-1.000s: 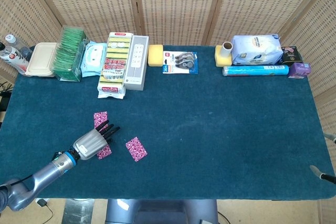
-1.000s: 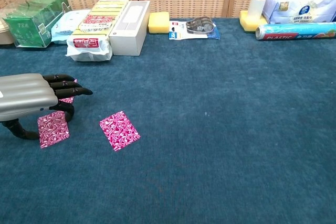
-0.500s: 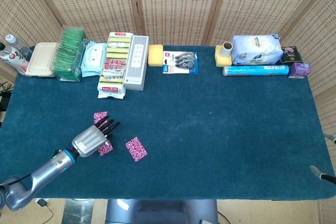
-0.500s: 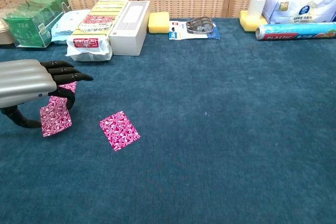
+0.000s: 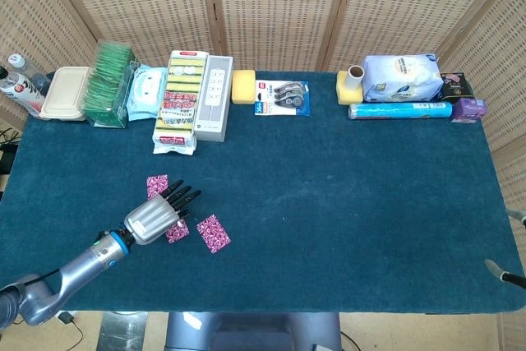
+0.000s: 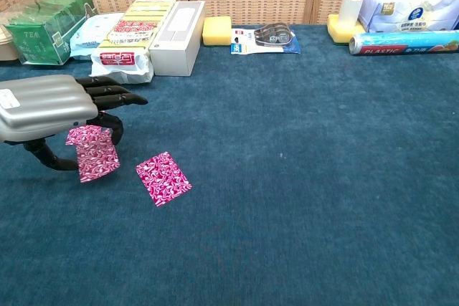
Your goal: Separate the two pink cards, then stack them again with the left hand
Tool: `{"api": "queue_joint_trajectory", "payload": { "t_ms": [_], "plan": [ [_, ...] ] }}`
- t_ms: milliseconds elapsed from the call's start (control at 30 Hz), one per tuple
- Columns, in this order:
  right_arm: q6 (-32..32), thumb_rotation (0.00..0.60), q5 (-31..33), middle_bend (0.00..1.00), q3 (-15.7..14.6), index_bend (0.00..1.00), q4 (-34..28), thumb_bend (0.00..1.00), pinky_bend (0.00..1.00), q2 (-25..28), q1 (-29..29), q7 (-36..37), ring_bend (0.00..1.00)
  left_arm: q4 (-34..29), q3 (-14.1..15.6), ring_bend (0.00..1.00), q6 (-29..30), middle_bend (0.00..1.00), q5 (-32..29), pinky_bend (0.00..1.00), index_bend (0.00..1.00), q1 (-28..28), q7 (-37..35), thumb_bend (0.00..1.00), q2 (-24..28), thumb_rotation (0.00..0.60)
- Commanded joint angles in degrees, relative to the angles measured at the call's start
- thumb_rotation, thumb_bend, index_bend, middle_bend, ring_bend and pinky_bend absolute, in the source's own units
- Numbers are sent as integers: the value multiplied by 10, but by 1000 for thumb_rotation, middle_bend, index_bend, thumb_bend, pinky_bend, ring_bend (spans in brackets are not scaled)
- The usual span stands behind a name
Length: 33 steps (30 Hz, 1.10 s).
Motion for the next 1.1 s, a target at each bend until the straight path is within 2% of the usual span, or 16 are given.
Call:
{"api": "queue_joint_trajectory", "payload": {
  "t_ms": [33,233,567,967,1100],
  "plan": [
    [-1,600,0,23,0,204,0,0,0,0,0,1,0,-33,-11,0,-19,0,-19,0,448,-7,14,207,1,600],
    [-1,600,-1,24,-1,204,1,0,0,2,0,6,0,-74,-25,0,-49,0,-45,0,448,-19,58,206,-7,600],
    [-2,600,0,23,1,205,1,0,0,5,0,13,0,-94,-49,0,-96,0,-99,0,448,-39,129,207,-50,600],
    [-1,600,1,24,1,204,4,0,0,8,-2,25,0,-127,-64,0,-113,0,-169,0,448,-52,224,207,-64,600],
    [0,600,0,23,1,205,4,0,0,9,-2,29,0,-140,-69,0,-122,0,-217,0,448,-57,257,207,-64,600]
  ]
}}
